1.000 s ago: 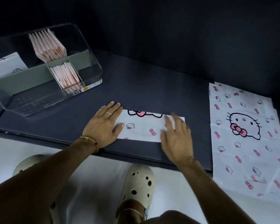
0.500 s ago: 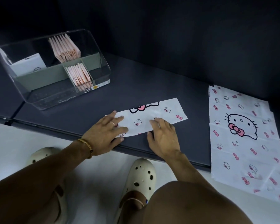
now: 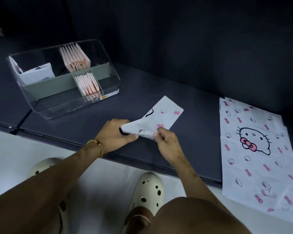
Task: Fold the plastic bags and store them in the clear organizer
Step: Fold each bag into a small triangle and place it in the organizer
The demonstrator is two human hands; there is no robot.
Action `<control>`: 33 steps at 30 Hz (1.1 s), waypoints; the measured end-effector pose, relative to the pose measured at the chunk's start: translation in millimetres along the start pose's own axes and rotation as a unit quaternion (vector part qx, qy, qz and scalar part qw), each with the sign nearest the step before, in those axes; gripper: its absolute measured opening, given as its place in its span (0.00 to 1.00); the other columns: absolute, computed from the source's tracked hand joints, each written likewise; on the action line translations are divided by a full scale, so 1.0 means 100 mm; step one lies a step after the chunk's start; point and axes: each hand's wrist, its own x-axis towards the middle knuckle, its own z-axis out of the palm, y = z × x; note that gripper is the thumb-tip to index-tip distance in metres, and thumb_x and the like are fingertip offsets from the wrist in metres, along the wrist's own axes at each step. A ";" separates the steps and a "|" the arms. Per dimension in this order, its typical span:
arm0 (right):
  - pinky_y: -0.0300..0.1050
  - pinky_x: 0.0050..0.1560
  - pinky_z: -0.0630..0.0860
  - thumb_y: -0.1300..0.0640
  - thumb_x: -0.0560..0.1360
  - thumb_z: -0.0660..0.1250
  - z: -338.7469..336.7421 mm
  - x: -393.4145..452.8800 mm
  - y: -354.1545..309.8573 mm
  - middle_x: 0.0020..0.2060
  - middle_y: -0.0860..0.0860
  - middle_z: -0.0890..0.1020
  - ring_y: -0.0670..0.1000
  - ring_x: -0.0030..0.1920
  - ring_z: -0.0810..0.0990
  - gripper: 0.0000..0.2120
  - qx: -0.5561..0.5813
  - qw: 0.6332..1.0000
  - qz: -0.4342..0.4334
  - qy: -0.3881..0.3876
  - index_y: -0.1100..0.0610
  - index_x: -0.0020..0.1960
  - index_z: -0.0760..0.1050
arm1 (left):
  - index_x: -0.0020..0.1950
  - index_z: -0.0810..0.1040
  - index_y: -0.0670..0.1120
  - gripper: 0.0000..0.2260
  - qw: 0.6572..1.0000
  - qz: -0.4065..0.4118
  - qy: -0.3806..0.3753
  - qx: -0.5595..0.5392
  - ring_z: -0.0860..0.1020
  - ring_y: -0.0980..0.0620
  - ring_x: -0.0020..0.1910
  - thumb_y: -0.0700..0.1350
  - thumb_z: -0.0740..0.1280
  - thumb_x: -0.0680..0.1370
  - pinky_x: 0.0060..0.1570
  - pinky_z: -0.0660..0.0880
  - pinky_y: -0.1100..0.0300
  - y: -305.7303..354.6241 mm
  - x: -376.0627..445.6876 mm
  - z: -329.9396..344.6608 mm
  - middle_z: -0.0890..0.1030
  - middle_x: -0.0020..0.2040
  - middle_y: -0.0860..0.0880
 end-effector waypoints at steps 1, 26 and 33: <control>0.47 0.40 0.73 0.59 0.78 0.61 -0.05 0.03 0.02 0.30 0.43 0.70 0.48 0.35 0.71 0.15 0.063 0.997 0.026 -0.020 0.54 0.33 0.65 | 0.46 0.83 0.48 0.06 0.998 -0.016 -0.011 -0.055 0.81 0.58 0.43 0.45 0.75 0.70 0.46 0.78 0.55 0.03 0.03 0.00 0.84 0.43 0.55; 0.44 0.39 0.71 0.53 0.80 0.59 -0.03 0.43 0.08 0.35 0.48 0.74 0.55 0.44 0.77 0.07 -0.083 0.982 0.147 0.084 0.56 0.50 0.69 | 0.46 0.73 0.48 0.10 0.939 -0.082 0.081 0.325 0.77 0.46 0.43 0.54 0.63 0.74 0.36 0.70 0.57 0.06 0.41 0.49 0.79 0.43 0.48; 0.48 0.41 0.75 0.50 0.79 0.62 -0.05 0.46 0.13 0.40 0.50 0.78 0.55 0.44 0.77 0.08 -0.174 0.971 0.105 0.127 0.55 0.50 0.69 | 0.73 0.62 0.56 0.22 0.906 0.137 -0.082 0.391 0.50 0.43 0.76 0.53 0.58 0.79 0.74 0.49 0.47 -0.09 0.61 0.47 0.56 0.77 0.51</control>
